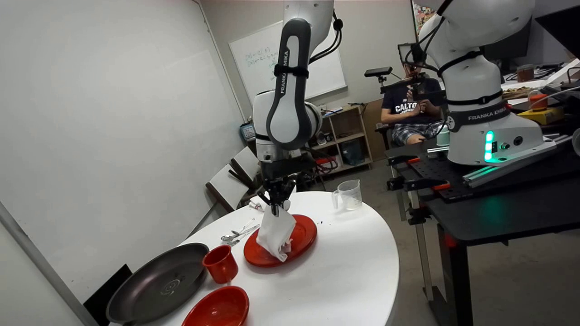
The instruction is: Use the tea towel to wipe the plate
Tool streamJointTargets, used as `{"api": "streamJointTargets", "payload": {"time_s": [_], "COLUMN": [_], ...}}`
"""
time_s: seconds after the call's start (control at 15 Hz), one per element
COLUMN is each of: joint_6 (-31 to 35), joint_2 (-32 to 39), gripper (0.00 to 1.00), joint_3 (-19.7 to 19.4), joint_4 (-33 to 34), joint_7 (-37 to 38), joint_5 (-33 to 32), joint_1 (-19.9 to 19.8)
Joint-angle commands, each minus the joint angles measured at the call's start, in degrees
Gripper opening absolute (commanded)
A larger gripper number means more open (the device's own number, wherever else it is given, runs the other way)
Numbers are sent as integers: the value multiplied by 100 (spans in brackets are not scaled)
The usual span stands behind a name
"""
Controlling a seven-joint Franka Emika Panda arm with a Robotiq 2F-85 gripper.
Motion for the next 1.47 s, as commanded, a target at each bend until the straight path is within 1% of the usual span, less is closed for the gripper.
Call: {"api": "streamJointTargets", "payload": {"time_s": [0.0, 0.2, 0.27, 0.4, 0.6, 0.8, 1.07, 1.2, 1.4], "joint_6": [-110, -179, -56, -24, -120, -151, -127, -132, -186], "joint_2": [170, 216, 471, 667, 1084, 1415, 1737, 1862, 2024], "gripper": [2, 2, 2, 2, 2, 2, 2, 2, 2], "joint_3": [-67, -122, 4, 82, 290, 408, 264, 73, -408], "joint_4": [209, 242, 250, 335, 569, 821, 1170, 1313, 1422], "joint_7": [303, 479, 463, 470, 413, 359, 389, 474, 638], "joint_5": [-67, -93, -9, -8, 61, 33, -43, -79, -165], "joint_1": [18, 61, -113, -217, -472, -598, -474, -313, 88]}}
